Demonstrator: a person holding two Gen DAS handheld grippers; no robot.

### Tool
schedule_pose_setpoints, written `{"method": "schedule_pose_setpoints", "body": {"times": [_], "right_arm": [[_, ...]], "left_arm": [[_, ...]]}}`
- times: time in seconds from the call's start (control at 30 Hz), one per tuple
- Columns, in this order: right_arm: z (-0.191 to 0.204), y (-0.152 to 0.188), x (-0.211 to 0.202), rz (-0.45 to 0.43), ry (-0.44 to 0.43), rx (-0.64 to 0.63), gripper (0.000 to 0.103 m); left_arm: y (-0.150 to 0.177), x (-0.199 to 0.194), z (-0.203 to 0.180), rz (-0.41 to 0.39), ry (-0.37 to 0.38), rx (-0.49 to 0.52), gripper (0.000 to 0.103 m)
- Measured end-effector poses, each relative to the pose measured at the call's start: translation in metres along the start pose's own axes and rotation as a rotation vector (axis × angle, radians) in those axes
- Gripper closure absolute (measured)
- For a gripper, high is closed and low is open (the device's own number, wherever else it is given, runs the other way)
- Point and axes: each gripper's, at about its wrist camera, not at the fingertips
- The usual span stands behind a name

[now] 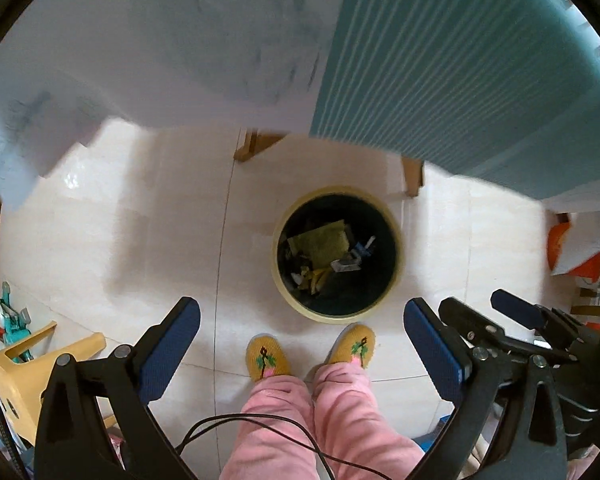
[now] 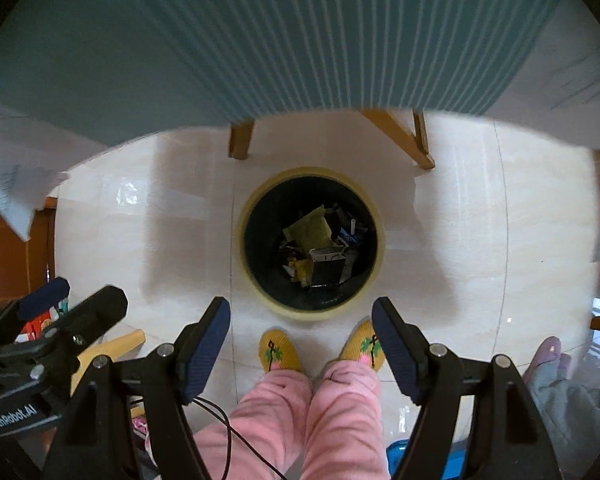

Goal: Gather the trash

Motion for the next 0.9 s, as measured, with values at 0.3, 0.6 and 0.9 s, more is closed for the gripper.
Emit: {"method": "schedule_pose_setpoints", "body": {"times": [0.3,0.6,0.9], "right_arm": [[0.023,-0.001,-0.114,-0.081,0.008,-0.084,0.029],[0.038,-0.017,-0.245,-0.290,-0.034,-0.158,0.029],[0.042,-0.023,-0.314,-0.459,-0.046,-0.200,0.029]], "left_arm": [[-0.016,-0.134,-0.017,-0.153,0.017,0.020,0.002],[-0.033,-0.257,-0.046,-0.372,-0.003,0.058,0.002],[-0.036,-0.321,-0.057,-0.522,-0.032,0.013,0.002]]}}
Point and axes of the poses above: each gripper's, at about its wrist camera, not at the fingertips, and x roughly the way its jaws point, z to its left, y to its underside, and after that the axes turned 2 degrees about x, right-handed
